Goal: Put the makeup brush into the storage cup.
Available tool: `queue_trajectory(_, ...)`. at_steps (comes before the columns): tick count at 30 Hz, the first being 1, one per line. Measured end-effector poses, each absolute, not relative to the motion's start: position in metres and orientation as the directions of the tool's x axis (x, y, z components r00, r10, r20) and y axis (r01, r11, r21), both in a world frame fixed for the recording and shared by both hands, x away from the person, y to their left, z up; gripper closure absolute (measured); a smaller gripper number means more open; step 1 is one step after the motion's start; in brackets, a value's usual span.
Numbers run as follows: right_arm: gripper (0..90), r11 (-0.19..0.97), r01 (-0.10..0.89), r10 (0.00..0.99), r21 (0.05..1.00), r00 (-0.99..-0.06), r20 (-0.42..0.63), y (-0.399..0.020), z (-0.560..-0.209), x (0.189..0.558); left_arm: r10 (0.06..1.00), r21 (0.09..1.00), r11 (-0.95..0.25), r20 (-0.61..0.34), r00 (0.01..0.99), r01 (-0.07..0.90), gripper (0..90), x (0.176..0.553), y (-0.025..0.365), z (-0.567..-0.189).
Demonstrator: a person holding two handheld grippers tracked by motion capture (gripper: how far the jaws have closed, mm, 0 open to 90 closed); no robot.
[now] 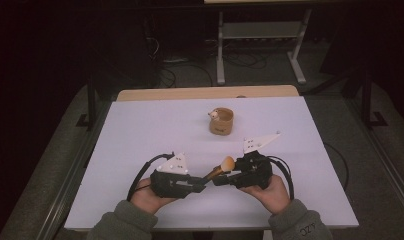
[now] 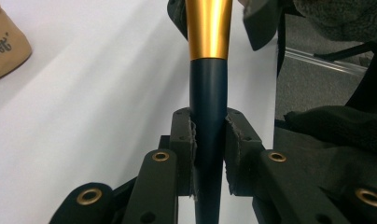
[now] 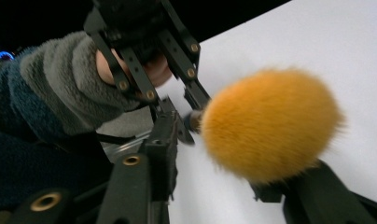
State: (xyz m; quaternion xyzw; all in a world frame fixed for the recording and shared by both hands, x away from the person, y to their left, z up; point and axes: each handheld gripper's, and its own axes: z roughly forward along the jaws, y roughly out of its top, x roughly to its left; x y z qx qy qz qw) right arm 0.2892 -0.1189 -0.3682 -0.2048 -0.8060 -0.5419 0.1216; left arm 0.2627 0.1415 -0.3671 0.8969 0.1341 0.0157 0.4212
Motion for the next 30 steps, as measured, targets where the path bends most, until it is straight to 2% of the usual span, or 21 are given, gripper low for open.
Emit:
queue_trajectory(6, 68.3, 0.332, 0.469, 0.185, 0.818, -0.883, 0.431, -0.115, -0.369, 0.29, 0.245, 0.748, -0.63, -0.065, 0.967, 0.21, 75.4, 0.26, 0.134, -0.369)
queue_trajectory(11, 69.0, 0.372, 0.457, 0.182, 0.807, -0.889, 0.42, -0.113, -0.366, 0.29, 0.246, 0.741, -0.638, -0.061, 0.967, 0.209, 74.1, 0.259, 0.134, -0.37)
queue_trajectory(13, 69.1, 0.394, 0.443, 0.187, 0.805, -0.896, 0.402, -0.112, -0.364, 0.29, 0.254, 0.734, -0.645, -0.057, 0.965, 0.213, 69.3, 0.258, 0.134, -0.371)
queue_trajectory(17, 69.3, 0.43, 0.43, 0.205, 0.794, -0.903, 0.378, -0.111, -0.359, 0.29, 0.27, 0.728, -0.65, -0.048, 0.962, 0.219, 65.5, 0.257, 0.137, -0.373)
queue_trajectory(30, 69.4, 0.487, 0.421, 0.285, 0.765, -0.905, 0.316, -0.123, -0.345, 0.297, 0.319, 0.729, -0.642, -0.025, 0.948, 0.235, 62.0, 0.252, 0.159, -0.372)
